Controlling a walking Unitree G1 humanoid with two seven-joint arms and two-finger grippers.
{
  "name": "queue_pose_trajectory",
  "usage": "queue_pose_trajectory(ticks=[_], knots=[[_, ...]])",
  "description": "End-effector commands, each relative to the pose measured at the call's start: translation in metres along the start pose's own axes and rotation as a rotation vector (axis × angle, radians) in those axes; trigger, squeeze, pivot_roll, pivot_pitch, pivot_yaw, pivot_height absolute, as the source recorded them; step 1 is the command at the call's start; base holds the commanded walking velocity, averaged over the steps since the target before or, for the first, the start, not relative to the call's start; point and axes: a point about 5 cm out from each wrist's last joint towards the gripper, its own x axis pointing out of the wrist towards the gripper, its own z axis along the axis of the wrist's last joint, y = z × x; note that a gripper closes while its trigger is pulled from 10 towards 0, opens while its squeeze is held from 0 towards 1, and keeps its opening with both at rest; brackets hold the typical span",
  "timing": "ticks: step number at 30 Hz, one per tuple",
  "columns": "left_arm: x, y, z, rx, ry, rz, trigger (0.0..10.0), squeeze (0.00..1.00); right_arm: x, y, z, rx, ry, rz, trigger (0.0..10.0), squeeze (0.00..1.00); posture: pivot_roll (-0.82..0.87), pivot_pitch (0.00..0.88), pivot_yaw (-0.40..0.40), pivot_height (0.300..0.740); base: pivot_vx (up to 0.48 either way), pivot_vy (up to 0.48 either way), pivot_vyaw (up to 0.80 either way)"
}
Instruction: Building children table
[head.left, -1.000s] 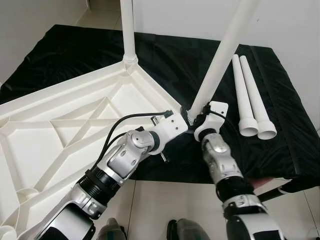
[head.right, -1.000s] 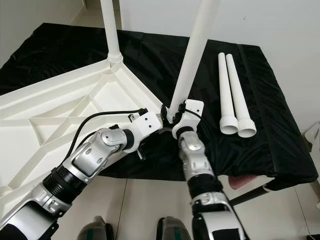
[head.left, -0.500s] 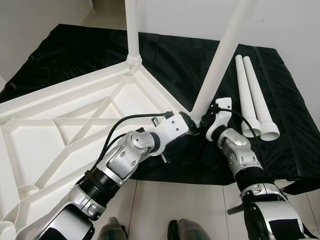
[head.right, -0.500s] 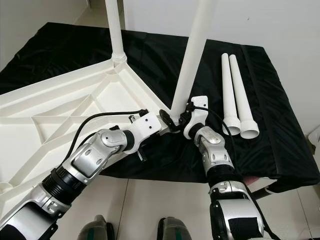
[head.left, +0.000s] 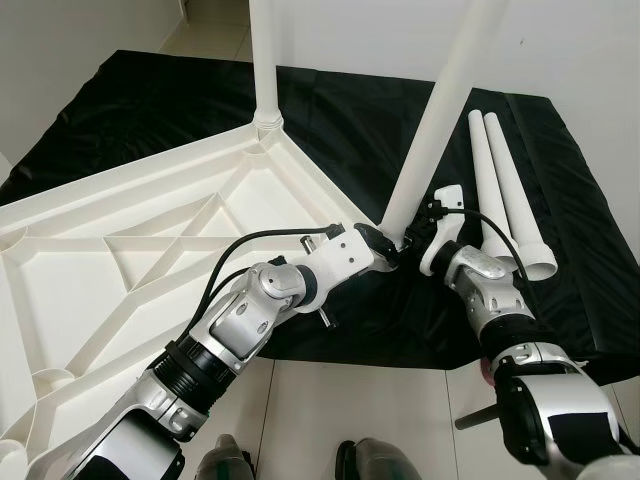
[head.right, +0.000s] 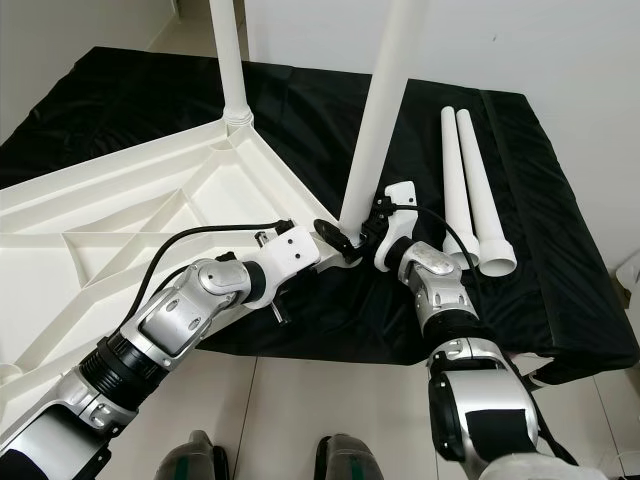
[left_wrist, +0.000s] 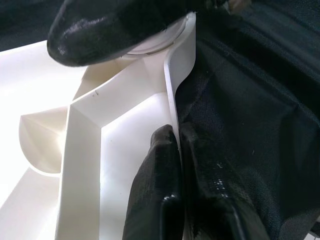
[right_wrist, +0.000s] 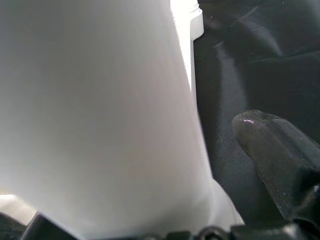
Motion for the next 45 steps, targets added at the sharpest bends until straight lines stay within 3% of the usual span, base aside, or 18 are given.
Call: queue_pose_trajectory(ticks=[1, 6, 7, 8, 10, 11, 26, 28, 29, 38, 39, 40, 43, 45], knots=[[0.005, -0.02, 0.004, 0.034, -0.009, -0.162, 10.0, 0.0, 0.005, 0.0, 0.007, -0.017, -0.019, 0.016, 10.0, 0.0, -0.03, 0.019, -0.001, 0.74, 0.0, 0.0, 0.0], [0.004, -0.021, 0.004, 0.031, -0.008, -0.162, 10.0, 0.0, 0.004, -0.004, 0.014, -0.02, -0.052, 0.021, 10.0, 0.0, -0.03, 0.02, 0.0, 0.74, 0.0, 0.0, 0.0], [0.004, -0.021, 0.004, 0.031, -0.008, -0.163, 10.0, 0.0, 0.004, -0.004, 0.014, -0.024, -0.055, 0.025, 9.3, 0.0, -0.03, 0.021, 0.002, 0.74, 0.0, 0.0, 0.0], [0.004, -0.021, 0.004, 0.032, -0.009, -0.164, 10.0, 0.0, 0.004, -0.004, 0.014, -0.025, -0.056, 0.031, 4.5, 0.0, -0.03, 0.021, 0.002, 0.74, 0.0, 0.0, 0.0], [0.004, -0.021, 0.004, 0.032, -0.009, -0.164, 10.0, 0.0, 0.004, -0.004, 0.014, -0.025, -0.056, 0.037, 4.5, 0.0, -0.03, 0.021, 0.002, 0.74, 0.0, 0.0, 0.0], [0.004, -0.021, 0.004, 0.032, -0.008, -0.165, 10.0, 0.0, 0.004, -0.004, 0.014, -0.023, -0.054, 0.041, 0.0, 0.0, -0.03, 0.019, 0.001, 0.74, 0.0, 0.0, 0.0], [0.004, -0.022, 0.003, 0.028, -0.007, -0.165, 10.0, 0.0, 0.007, 0.001, 0.007, 0.008, -0.036, -0.008, 0.0, 0.0, -0.03, 0.02, -0.004, 0.74, 0.0, 0.0, 0.0], [0.004, -0.023, 0.003, 0.028, -0.007, -0.166, 10.0, 0.0, 0.007, 0.002, 0.007, 0.004, -0.041, -0.032, 0.0, 0.0, -0.04, 0.019, -0.004, 0.74, 0.0, 0.0, 0.0], [0.005, -0.023, 0.004, 0.027, -0.008, -0.168, 10.0, 0.0, 0.009, 0.003, 0.005, -0.008, -0.047, -0.102, 0.0, 0.0, -0.04, 0.022, -0.006, 0.74, 0.0, 0.0, 0.0], [0.005, -0.023, 0.004, 0.025, -0.008, -0.167, 10.0, 0.0, 0.01, 0.006, 0.002, 0.011, -0.06, -0.223, 0.0, 0.0, -0.04, 0.026, -0.007, 0.74, 0.0, 0.0, 0.0], [0.005, -0.023, 0.004, 0.022, -0.008, -0.167, 10.0, 0.0, 0.009, 0.005, 0.0, 0.043, -0.061, -0.333, 0.0, 0.0, -0.04, 0.028, -0.008, 0.74, 0.0, 0.0, 0.0], [0.005, -0.023, 0.004, 0.022, -0.008, -0.167, 10.0, 0.0, 0.009, 0.005, 0.0, 0.043, -0.061, -0.333, 0.0, 0.0, -0.04, 0.028, -0.008, 0.74, 0.0, 0.0, 0.0], [0.005, -0.023, 0.003, 0.018, -0.008, -0.166, 10.0, 0.0, 0.002, 0.01, -0.01, 0.069, -0.046, -0.631, 0.0, 0.0, -0.04, 0.028, -0.011, 0.74, 0.0, 0.0, 0.0], [0.004, -0.023, 0.003, 0.019, -0.008, -0.166, 10.0, 0.0, -0.002, 0.015, -0.016, 0.079, -0.043, -0.715, 0.0, 0.0, -0.04, 0.031, -0.011, 0.74, 0.0, 0.0, 0.0]])
